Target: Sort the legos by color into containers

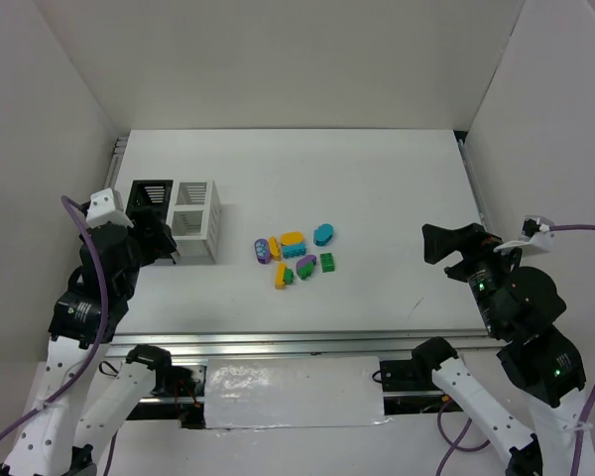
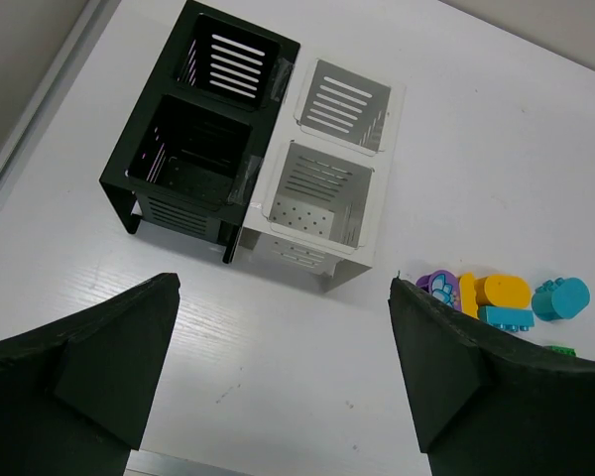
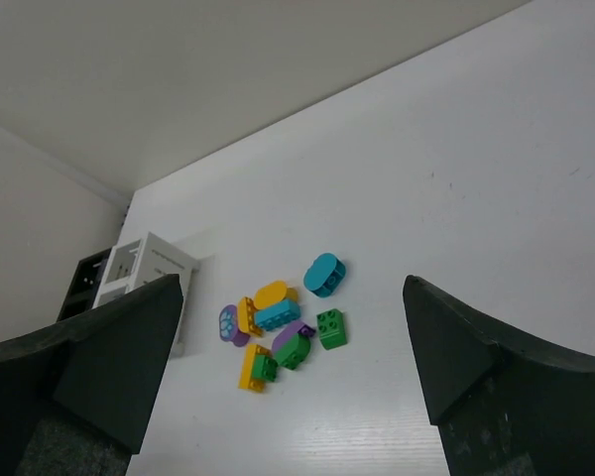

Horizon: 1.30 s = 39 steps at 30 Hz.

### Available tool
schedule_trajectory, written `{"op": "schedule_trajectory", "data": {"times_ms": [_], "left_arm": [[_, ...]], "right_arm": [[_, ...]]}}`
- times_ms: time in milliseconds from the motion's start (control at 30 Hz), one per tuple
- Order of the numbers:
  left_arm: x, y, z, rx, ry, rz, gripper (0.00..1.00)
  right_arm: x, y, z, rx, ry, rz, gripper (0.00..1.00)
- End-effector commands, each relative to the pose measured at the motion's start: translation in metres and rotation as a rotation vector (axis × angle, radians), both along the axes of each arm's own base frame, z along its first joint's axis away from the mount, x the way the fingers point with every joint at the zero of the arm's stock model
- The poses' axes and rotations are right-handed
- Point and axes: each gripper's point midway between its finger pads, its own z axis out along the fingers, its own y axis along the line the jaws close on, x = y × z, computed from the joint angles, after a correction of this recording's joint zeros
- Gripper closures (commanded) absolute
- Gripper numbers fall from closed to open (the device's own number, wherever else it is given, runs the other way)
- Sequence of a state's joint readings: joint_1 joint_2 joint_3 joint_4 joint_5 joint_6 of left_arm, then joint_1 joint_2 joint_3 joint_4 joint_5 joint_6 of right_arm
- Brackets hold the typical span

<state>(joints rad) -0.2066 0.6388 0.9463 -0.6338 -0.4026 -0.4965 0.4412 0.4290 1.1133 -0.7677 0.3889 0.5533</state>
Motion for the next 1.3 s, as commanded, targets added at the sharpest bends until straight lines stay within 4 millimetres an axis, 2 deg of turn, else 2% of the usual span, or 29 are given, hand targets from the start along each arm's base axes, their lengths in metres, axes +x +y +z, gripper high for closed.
{"op": "schedule_trajectory", "data": {"times_ms": [0,267,433,467,533,600,633,667,733,767,800,867,900,967,1033,1067,1133,1167,1233,1267], "left_arm": [[0.003,-0.002,0.012,0.001,-0.052,-0.016,0.00],[0.000,-0.005,0.018,-0.009,-0.062,-0.030,0.00],[0.005,-0.019,0.030,-0.046,-0.066,-0.096,0.00],[0.007,-0.023,0.036,-0.066,-0.069,-0.110,0.00],[0.014,-0.036,0.029,-0.080,-0.010,-0.161,0.02],[0.017,-0.065,0.024,-0.133,0.009,-0.263,0.03],[0.022,-0.068,0.014,-0.123,0.035,-0.247,0.04],[0.019,-0.090,0.009,-0.135,0.046,-0.292,0.04],[0.022,-0.113,-0.011,-0.125,0.103,-0.300,0.04],[0.016,-0.135,-0.019,-0.091,0.121,-0.345,0.03],[0.018,-0.150,-0.037,-0.057,0.177,-0.357,0.03],[0.012,-0.178,-0.056,-0.036,0.224,-0.396,0.01],[0.016,-0.191,-0.073,-0.023,0.257,-0.414,0.01],[0.016,-0.211,-0.096,-0.020,0.302,-0.451,0.00],[0.020,-0.224,-0.108,-0.024,0.309,-0.466,0.00],[0.023,-0.227,-0.124,0.003,0.342,-0.464,0.01],[0.029,-0.235,-0.133,0.016,0.358,-0.468,0.01],[0.030,-0.238,-0.149,0.044,0.394,-0.465,0.02],[0.033,-0.248,-0.159,0.048,0.408,-0.483,0.04],[0.034,-0.252,-0.173,0.063,0.437,-0.489,0.05]], "right_arm": [[0.002,0.002,0.006,0.009,-0.009,0.004,0.00],[-0.002,0.011,0.008,0.003,-0.031,0.065,0.00],[0.006,0.030,-0.005,-0.025,0.019,0.150,0.00],[0.009,0.035,-0.011,-0.033,0.044,0.166,0.00],[0.016,0.038,-0.021,-0.044,0.088,0.166,0.00],[0.020,0.043,-0.030,-0.048,0.121,0.174,0.00],[0.023,0.045,-0.034,-0.049,0.137,0.176,0.00],[0.024,0.048,-0.036,-0.049,0.147,0.188,0.00],[0.027,0.053,-0.041,-0.048,0.166,0.205,0.00],[0.027,0.055,-0.043,-0.046,0.167,0.217,0.00],[0.027,0.059,-0.045,-0.042,0.170,0.235,0.00],[0.027,0.062,-0.049,-0.039,0.177,0.250,0.00],[0.026,0.064,-0.049,-0.037,0.176,0.260,0.00],[0.026,0.066,-0.051,-0.036,0.180,0.272,0.00],[0.025,0.069,-0.054,-0.037,0.188,0.291,0.00],[0.024,0.070,-0.055,-0.038,0.193,0.295,0.00],[0.025,0.073,-0.058,-0.038,0.208,0.308,0.01],[0.025,0.074,-0.061,-0.043,0.216,0.313,0.00],[0.027,0.076,-0.067,-0.049,0.237,0.319,0.00],[0.029,0.076,-0.069,-0.053,0.247,0.317,0.00]]}}
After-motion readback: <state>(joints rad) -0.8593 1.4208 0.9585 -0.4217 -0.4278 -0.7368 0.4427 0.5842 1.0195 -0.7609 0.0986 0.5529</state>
